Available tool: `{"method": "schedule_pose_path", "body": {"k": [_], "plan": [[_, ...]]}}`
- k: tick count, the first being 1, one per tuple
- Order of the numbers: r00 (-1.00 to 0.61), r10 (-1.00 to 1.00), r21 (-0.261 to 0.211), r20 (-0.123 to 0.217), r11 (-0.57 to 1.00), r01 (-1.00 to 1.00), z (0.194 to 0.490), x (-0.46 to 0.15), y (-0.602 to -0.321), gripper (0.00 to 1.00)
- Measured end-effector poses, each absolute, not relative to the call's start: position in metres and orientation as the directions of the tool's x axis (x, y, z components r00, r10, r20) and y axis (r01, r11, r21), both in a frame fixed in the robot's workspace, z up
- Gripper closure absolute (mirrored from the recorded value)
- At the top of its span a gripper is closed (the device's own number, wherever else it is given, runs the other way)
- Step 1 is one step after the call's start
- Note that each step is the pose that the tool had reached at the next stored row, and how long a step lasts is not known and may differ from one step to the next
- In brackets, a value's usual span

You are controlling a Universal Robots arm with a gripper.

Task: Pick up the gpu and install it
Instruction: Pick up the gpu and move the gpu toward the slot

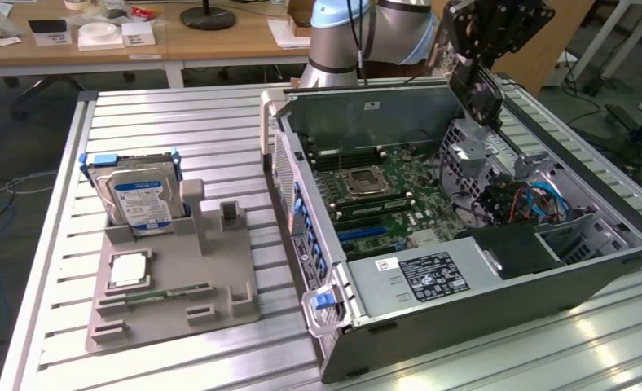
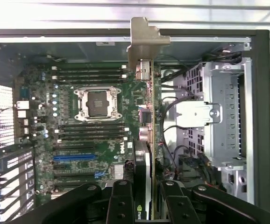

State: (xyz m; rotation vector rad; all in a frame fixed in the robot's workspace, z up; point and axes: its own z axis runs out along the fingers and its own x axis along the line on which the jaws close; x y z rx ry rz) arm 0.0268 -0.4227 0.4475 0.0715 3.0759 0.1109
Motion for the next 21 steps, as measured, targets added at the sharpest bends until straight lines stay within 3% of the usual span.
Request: {"method": "schedule_pose_path", "body": {"k": [21], "plan": [[-0.997,0.048,0.075,-0.061,0.996,0.043,0.435,0.051,-0.424,0.73]]}}
